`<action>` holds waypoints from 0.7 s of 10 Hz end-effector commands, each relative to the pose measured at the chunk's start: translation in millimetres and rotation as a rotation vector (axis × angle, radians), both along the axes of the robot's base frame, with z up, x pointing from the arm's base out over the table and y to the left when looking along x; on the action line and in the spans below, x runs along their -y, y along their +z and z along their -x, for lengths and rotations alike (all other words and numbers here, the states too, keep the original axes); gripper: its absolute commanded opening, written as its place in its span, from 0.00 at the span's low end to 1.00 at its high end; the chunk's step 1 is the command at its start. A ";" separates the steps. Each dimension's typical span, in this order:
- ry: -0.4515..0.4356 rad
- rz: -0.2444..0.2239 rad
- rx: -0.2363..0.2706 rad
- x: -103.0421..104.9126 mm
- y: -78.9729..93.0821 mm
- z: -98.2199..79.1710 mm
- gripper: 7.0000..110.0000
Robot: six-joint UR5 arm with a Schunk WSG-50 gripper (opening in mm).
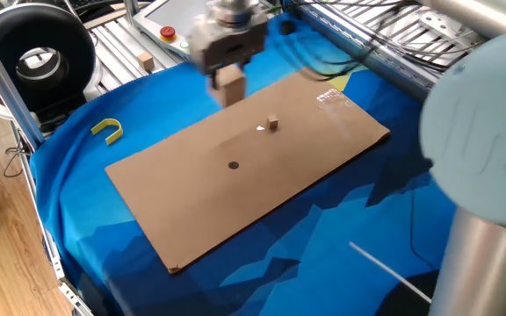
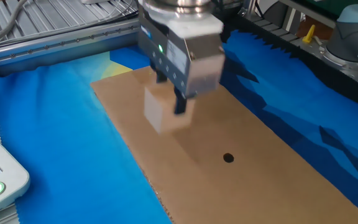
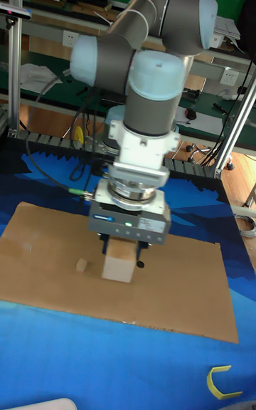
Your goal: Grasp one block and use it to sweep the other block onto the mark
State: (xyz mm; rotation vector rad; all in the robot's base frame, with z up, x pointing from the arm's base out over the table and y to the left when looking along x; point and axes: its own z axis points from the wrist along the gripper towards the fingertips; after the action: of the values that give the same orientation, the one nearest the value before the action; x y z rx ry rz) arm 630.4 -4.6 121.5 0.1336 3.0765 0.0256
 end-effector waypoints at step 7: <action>-0.103 -0.245 -0.105 -29.0 4.4 40.3 0.00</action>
State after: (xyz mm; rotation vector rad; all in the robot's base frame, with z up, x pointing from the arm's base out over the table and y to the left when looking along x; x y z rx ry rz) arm 598.9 -4.7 118.1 0.1656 3.1358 0.1964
